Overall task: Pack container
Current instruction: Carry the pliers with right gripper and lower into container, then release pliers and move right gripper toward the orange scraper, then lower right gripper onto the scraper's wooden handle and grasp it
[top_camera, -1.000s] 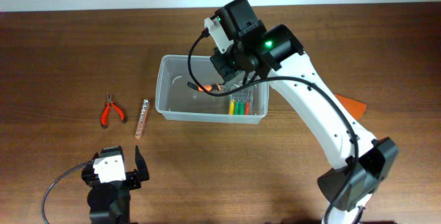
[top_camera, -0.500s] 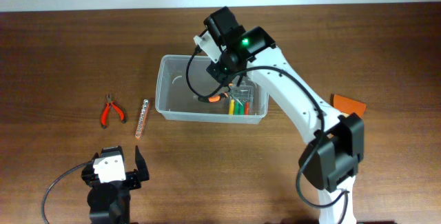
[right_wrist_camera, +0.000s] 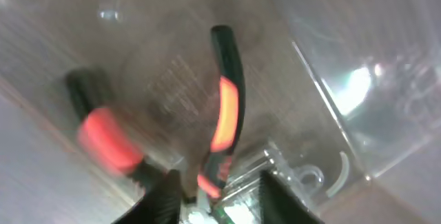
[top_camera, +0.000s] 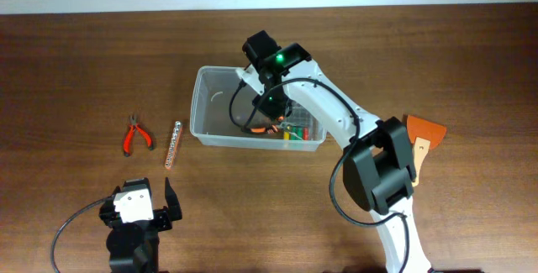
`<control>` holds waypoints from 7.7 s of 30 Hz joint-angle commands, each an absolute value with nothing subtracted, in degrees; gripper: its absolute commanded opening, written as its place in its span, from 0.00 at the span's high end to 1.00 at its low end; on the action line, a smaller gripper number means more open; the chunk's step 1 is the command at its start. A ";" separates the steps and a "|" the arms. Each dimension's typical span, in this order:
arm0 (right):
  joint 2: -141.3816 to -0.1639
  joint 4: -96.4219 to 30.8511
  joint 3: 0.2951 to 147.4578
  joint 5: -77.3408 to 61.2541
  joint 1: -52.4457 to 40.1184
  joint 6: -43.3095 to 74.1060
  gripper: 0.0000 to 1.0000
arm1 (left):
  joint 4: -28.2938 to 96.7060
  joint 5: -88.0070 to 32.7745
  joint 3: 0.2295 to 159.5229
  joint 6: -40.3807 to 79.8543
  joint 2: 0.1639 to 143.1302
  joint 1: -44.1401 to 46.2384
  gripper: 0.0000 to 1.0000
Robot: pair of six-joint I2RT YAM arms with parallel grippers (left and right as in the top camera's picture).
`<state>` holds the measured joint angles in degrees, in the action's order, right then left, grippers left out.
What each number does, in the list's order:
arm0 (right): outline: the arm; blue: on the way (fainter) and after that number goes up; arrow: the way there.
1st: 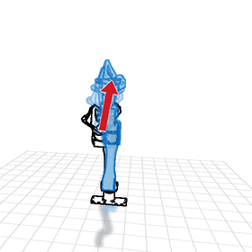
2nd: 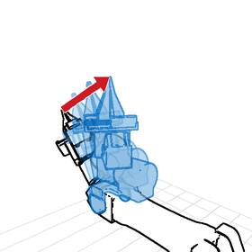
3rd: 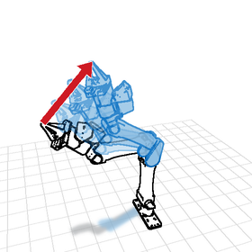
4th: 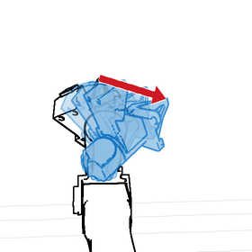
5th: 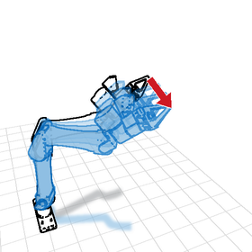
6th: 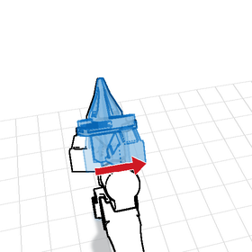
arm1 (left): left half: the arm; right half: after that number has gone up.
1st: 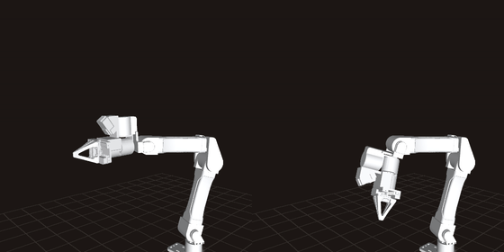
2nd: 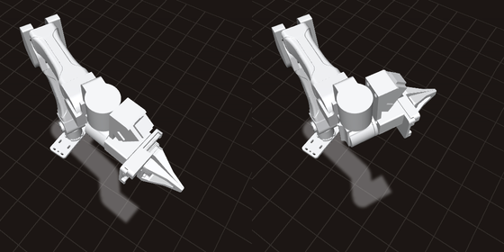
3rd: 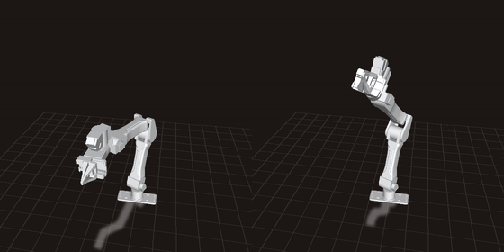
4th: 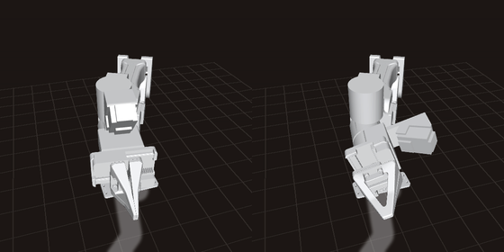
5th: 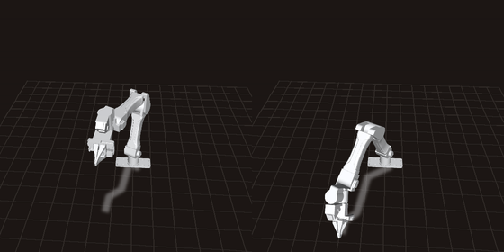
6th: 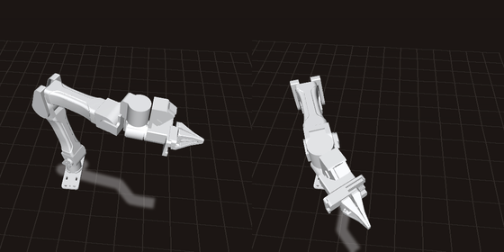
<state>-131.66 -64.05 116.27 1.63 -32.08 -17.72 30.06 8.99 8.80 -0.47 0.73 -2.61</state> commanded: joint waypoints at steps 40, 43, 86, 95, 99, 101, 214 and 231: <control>-128.49 -91.46 140.53 7.31 4.62 3.22 0.11 | 29.76 8.82 8.32 -1.58 0.34 -2.90 0.01; -126.30 -89.03 140.53 6.13 5.08 0.54 0.07 | 29.76 8.82 8.32 -1.56 0.34 -2.90 0.01; -100.82 -60.12 82.87 3.70 17.56 5.26 0.01 | 29.76 8.82 8.32 -1.56 0.34 -2.90 0.01; -100.86 -51.62 71.70 -1.10 22.79 4.80 0.01 | 29.76 8.82 8.32 -1.56 0.34 -2.90 0.01; -100.86 -51.57 70.76 -0.80 19.86 4.89 0.01 | 29.76 8.82 8.32 -1.56 0.34 -2.90 0.01; -100.86 -51.35 70.04 0.30 18.33 5.04 0.01 | 29.76 8.82 8.32 -1.56 0.34 -2.90 0.01; -101.10 -38.50 53.78 3.25 16.88 12.53 0.85 | 29.76 8.82 8.32 -1.56 0.34 -2.90 0.01; -101.06 -48.12 68.86 2.85 16.45 8.80 0.96 | 29.76 8.82 8.32 -1.58 0.34 -2.90 0.01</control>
